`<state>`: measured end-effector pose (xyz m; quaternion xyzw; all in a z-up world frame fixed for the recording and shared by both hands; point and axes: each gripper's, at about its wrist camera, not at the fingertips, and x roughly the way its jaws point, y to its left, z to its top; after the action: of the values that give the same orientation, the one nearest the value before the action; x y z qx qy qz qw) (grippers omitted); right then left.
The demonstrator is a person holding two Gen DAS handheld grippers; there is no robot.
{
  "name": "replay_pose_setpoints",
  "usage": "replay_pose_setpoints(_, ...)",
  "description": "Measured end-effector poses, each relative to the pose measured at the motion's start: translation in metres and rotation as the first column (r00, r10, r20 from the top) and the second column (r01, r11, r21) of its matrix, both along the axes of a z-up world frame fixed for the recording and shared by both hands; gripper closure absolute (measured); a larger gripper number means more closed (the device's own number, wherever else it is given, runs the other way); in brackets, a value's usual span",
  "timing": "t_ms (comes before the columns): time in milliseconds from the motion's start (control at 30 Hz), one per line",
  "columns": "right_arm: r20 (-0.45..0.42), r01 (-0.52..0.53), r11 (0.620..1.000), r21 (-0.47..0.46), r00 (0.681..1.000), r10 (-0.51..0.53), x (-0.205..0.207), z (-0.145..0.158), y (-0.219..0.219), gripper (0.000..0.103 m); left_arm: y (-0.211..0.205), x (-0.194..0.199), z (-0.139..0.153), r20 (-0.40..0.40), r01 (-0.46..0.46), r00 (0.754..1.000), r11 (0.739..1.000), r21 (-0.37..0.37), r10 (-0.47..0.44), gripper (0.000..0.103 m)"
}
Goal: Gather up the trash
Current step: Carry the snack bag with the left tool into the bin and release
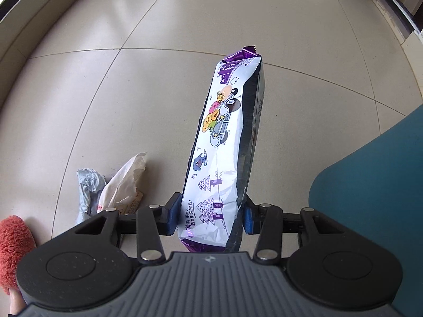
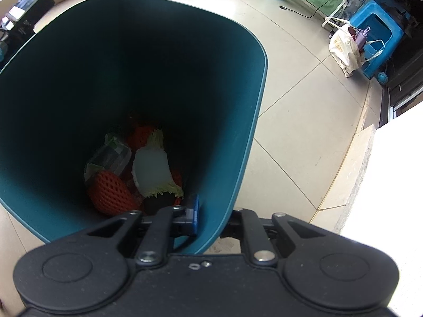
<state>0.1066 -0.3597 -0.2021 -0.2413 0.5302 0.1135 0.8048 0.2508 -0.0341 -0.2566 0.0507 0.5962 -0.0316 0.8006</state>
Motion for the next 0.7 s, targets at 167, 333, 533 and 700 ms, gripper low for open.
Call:
replay_pose_setpoints(167, 0.007, -0.037, 0.999, -0.001, 0.999, 0.037, -0.004, 0.001, 0.001, 0.091, 0.006, -0.021, 0.067, 0.055, -0.004, 0.998, 1.0, -0.003, 0.005, 0.059)
replay_pose_setpoints(333, -0.016, -0.067, 0.996, 0.058, 0.998, 0.069, -0.008, 0.004, 0.004, 0.091, 0.002, -0.062, 0.132, 0.114, 0.002, 0.993, 1.0, 0.014, -0.004, 0.059)
replay_pose_setpoints(533, -0.04, -0.101, 0.993, 0.061, 0.994, 0.104, -0.013, 0.004, 0.021, 0.092, -0.007, -0.098, 0.188, 0.161, 0.022, 0.987, 1.0, 0.005, -0.023, 0.059)
replay_pose_setpoints(700, -0.038, -0.108, 0.993, 0.043, 0.993, 0.11, -0.012, 0.003, 0.026, 0.092, -0.028, -0.114, 0.205, 0.141, 0.098, 0.986, 0.995, -0.034, -0.092, 0.059)
